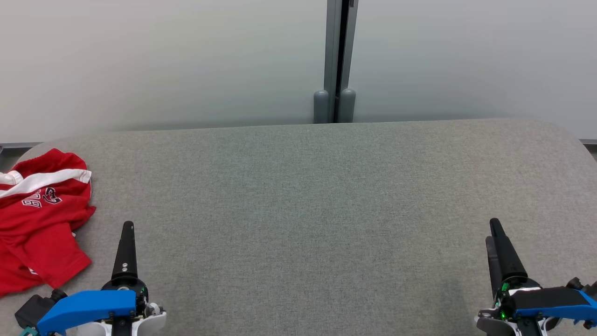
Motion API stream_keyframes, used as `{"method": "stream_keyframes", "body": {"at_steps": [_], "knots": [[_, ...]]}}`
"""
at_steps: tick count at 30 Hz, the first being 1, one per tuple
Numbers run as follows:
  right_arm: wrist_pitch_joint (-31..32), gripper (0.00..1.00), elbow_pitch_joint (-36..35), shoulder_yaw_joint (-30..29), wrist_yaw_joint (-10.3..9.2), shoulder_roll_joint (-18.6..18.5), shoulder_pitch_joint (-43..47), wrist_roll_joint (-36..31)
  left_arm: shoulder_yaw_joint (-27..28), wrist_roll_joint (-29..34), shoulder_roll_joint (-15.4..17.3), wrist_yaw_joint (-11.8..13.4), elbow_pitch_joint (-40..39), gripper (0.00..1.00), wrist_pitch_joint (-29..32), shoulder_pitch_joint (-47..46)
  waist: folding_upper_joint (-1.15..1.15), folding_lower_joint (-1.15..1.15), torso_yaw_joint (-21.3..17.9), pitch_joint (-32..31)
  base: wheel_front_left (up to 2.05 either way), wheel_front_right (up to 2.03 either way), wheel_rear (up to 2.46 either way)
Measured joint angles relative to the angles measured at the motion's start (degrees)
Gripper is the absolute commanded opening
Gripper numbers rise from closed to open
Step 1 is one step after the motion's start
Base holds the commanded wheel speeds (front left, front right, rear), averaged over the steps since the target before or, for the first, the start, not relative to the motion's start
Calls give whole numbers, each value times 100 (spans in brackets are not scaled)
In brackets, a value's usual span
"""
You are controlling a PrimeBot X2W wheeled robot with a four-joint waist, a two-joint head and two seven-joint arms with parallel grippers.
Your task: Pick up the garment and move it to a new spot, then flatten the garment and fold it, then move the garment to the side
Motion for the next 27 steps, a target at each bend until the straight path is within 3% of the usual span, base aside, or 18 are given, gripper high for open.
{"method": "stream_keyframes", "body": {"at_steps": [27], "knots": [[-521,100,-366,347,0,-5,81,-2475,-394,3259,11,396,-290,100,-513,0,0,0,42,-6,0,0,0]]}}
